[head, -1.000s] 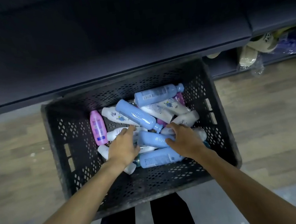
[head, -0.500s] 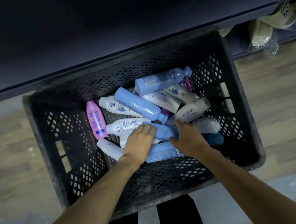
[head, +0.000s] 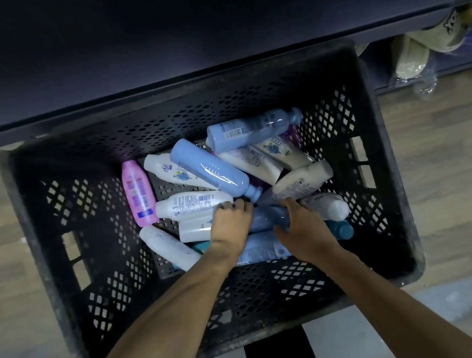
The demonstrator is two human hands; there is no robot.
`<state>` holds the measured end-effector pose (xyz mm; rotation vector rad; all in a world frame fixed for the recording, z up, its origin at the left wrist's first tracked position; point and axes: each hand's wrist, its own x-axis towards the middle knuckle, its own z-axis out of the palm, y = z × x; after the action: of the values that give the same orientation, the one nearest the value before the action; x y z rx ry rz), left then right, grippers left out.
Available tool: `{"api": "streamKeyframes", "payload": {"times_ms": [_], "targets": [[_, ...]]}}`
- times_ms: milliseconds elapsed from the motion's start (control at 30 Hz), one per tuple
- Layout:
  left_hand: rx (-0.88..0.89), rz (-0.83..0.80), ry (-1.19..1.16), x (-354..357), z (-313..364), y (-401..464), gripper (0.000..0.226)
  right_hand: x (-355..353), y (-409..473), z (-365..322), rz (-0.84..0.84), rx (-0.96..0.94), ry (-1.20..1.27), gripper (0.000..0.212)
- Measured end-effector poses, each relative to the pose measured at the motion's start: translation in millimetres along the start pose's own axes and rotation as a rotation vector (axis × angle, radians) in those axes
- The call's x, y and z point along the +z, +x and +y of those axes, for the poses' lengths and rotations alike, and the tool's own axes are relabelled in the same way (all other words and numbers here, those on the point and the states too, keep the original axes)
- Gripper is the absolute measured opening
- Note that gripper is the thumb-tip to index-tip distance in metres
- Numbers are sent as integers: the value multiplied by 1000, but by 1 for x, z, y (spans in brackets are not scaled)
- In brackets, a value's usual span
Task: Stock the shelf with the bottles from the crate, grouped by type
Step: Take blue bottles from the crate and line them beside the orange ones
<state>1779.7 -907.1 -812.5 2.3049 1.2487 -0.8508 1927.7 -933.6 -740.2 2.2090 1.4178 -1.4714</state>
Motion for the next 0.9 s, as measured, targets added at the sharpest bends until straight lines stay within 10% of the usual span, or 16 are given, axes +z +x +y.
{"api": "streamKeyframes", "payload": {"times_ms": [667, 900], "targets": [[-426, 62, -440, -18, -98, -149, 59, 32, -26, -47, -246, 88, 242, 53], [-390, 323, -471, -60, -74, -166, 59, 9, -49, -124, 172, 137, 613, 75]]}}
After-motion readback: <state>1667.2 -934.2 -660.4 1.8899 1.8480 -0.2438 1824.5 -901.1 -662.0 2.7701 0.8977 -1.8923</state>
